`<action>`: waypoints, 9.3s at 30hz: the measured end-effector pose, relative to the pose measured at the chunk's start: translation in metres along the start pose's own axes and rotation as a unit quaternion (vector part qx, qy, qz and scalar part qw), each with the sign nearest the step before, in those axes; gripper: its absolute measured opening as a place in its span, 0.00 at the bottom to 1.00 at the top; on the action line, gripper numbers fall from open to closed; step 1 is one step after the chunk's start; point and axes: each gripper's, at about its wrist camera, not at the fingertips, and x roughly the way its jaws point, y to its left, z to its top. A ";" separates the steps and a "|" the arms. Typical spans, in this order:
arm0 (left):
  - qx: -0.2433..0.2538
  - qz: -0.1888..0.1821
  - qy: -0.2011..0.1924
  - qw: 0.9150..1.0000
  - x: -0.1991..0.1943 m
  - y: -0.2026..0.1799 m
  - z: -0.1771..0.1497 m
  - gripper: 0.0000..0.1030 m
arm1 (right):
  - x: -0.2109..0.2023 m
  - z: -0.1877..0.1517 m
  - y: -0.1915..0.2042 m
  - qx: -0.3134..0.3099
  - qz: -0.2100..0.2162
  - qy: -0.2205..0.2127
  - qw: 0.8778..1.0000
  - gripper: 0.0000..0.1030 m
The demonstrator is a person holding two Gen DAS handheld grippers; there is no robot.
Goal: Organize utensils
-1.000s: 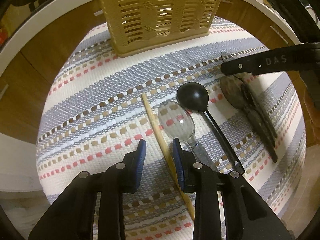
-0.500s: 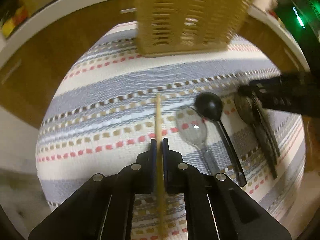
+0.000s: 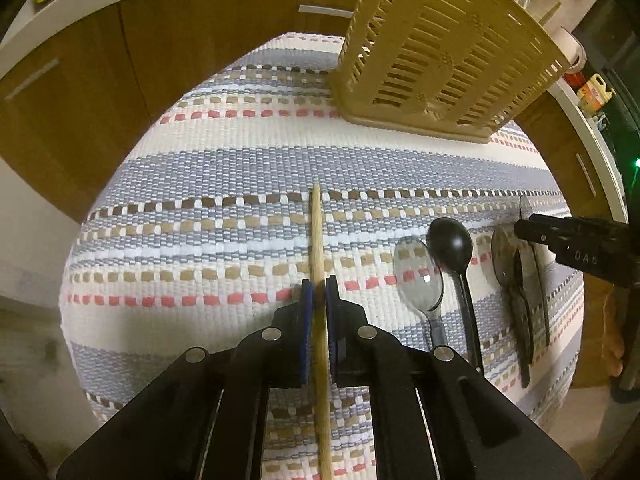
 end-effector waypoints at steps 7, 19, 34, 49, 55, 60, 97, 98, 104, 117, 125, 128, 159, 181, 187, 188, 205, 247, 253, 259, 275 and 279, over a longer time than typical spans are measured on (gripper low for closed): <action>0.040 0.017 0.023 0.999 0.007 -0.007 0.022 0.21 | 0.003 0.009 -0.009 -0.012 0.006 0.007 1.000 0.30; 0.029 0.024 -0.023 0.999 -0.001 -0.006 0.023 0.03 | -0.001 -0.007 -0.004 -0.019 0.021 -0.021 0.999 0.29; 0.022 -0.104 -0.252 0.962 -0.102 -0.034 0.019 0.03 | -0.094 -0.050 -0.045 0.004 0.174 -0.228 0.958 0.29; 0.051 -0.133 -0.436 0.888 -0.178 -0.071 0.053 0.03 | -0.182 -0.014 -0.042 0.016 0.187 -0.402 0.896 0.29; 0.037 -0.144 -0.493 0.857 -0.191 -0.073 0.079 0.03 | -0.197 0.015 -0.038 0.034 0.142 -0.456 0.878 0.29; 0.012 -0.095 -0.547 0.832 -0.190 -0.079 0.097 0.03 | -0.202 0.043 -0.046 0.058 0.135 -0.486 0.861 0.29; 0.010 -0.030 -0.528 0.849 -0.128 -0.063 0.093 0.27 | -0.144 0.059 -0.053 0.097 0.086 -0.498 0.858 0.39; 0.008 -0.037 -0.522 0.852 -0.133 -0.060 0.089 0.27 | -0.146 0.055 -0.054 0.098 0.087 -0.497 0.858 0.43; 0.002 -0.061 -0.484 0.873 -0.155 -0.049 0.068 0.36 | -0.160 0.025 -0.056 0.093 0.084 -0.479 0.869 0.47; 0.007 -0.079 -0.261 0.962 -0.139 -0.039 0.031 0.36 | -0.152 -0.018 -0.034 0.057 0.090 -0.325 0.940 0.47; 0.037 -0.068 -0.097 0.992 -0.056 -0.043 0.001 0.36 | -0.074 -0.034 -0.008 0.011 0.111 -0.143 0.983 0.47; 0.053 -0.059 -0.044 0.996 -0.027 -0.046 -0.010 0.36 | -0.044 -0.039 -0.008 0.014 0.122 -0.084 0.989 0.47; 0.116 0.069 -0.059 0.989 0.002 -0.058 -0.040 0.10 | 0.004 -0.057 0.039 -0.074 0.012 -0.048 0.996 0.13; 0.111 0.010 0.007 0.994 0.009 -0.036 -0.001 0.44 | -0.005 -0.034 -0.022 -0.012 0.065 -0.025 0.997 0.45; 0.175 0.067 0.034 0.982 0.019 -0.063 0.001 0.47 | 0.012 -0.015 -0.015 -0.008 0.056 0.003 0.998 0.45; 0.178 0.071 0.035 0.981 0.020 -0.065 0.002 0.47 | 0.013 -0.015 -0.012 -0.014 0.047 0.005 0.999 0.45; 0.152 0.066 0.011 0.986 0.022 -0.084 0.006 0.29 | 0.007 -0.026 0.019 -0.051 0.017 -0.021 0.998 0.25; 0.040 -0.023 -0.534 0.844 -0.174 -0.091 0.099 0.29 | -0.196 0.057 -0.014 0.017 0.045 -0.479 0.877 0.25; 0.034 0.005 -0.553 0.833 -0.145 -0.092 0.111 0.29 | -0.170 0.080 -0.020 0.035 0.029 -0.491 0.870 0.25; 0.041 0.024 -0.556 0.830 -0.126 -0.093 0.111 0.30 | -0.146 0.089 -0.020 0.035 0.005 -0.494 0.869 0.25; 0.049 0.010 -0.526 0.849 -0.117 -0.081 0.101 0.35 | -0.137 0.078 -0.023 0.037 0.009 -0.480 0.876 0.28; 0.055 0.002 -0.519 0.853 -0.130 -0.078 0.091 0.43 | -0.148 0.063 -0.026 0.036 0.009 -0.482 0.875 0.55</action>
